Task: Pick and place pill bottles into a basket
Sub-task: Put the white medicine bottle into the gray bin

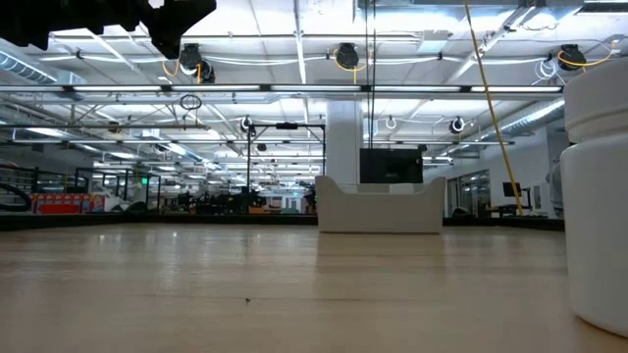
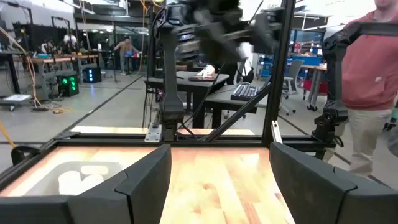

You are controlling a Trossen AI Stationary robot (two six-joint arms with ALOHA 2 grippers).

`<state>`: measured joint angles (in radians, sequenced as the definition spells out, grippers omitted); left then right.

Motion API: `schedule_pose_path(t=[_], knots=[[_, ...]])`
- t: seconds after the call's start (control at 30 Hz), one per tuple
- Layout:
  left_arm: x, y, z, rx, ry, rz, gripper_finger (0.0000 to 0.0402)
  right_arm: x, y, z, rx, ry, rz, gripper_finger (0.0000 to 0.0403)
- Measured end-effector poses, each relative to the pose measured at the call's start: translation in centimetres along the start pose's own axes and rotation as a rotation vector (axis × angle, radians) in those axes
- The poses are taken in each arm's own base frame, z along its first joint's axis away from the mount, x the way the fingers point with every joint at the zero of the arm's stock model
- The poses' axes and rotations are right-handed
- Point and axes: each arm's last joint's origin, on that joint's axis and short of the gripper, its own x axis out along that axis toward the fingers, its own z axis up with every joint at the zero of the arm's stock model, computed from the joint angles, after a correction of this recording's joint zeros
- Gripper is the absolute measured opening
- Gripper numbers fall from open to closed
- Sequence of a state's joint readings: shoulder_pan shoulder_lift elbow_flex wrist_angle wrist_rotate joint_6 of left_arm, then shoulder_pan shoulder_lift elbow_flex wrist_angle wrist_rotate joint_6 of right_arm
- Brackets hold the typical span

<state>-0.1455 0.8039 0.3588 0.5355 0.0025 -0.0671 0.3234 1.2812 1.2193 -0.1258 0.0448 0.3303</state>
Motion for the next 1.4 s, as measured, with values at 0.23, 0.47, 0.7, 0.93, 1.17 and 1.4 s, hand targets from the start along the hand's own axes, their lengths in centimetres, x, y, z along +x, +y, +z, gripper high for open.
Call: schedule_pose_path(t=[0.23,0.47,0.7,0.93,1.17,1.4], knots=[[0.0,-0.1,0.0,-0.045,0.001,-0.008,0.0273,1.4,2.9,-5.8,-0.163,-0.179,0.198,0.0208],[0.0,-0.2,-0.1,-0.096,0.02,-0.069,0.0273,0.5,4.5,-11.1,-0.198,-0.325,0.222,0.0208],[0.0,-0.5,-0.4,-0.094,0.045,-0.094,0.0273,-0.4,6.1,-12.4,-0.22,-0.346,0.136,0.0208],[0.0,-0.9,-0.4,-0.152,0.053,-0.128,0.0273,-0.7,6.7,-12.7,-0.236,-0.353,0.096,0.0208],[-0.1,-2.0,-0.3,-0.132,0.039,-0.194,0.0273,-0.8,6.8,-12.6,-0.22,-0.366,0.104,0.0208],[-0.3,-3.6,0.2,-0.086,0.019,-0.159,0.0273,-1.0,7.0,-12.6,-0.217,-0.377,0.117,0.0208]])
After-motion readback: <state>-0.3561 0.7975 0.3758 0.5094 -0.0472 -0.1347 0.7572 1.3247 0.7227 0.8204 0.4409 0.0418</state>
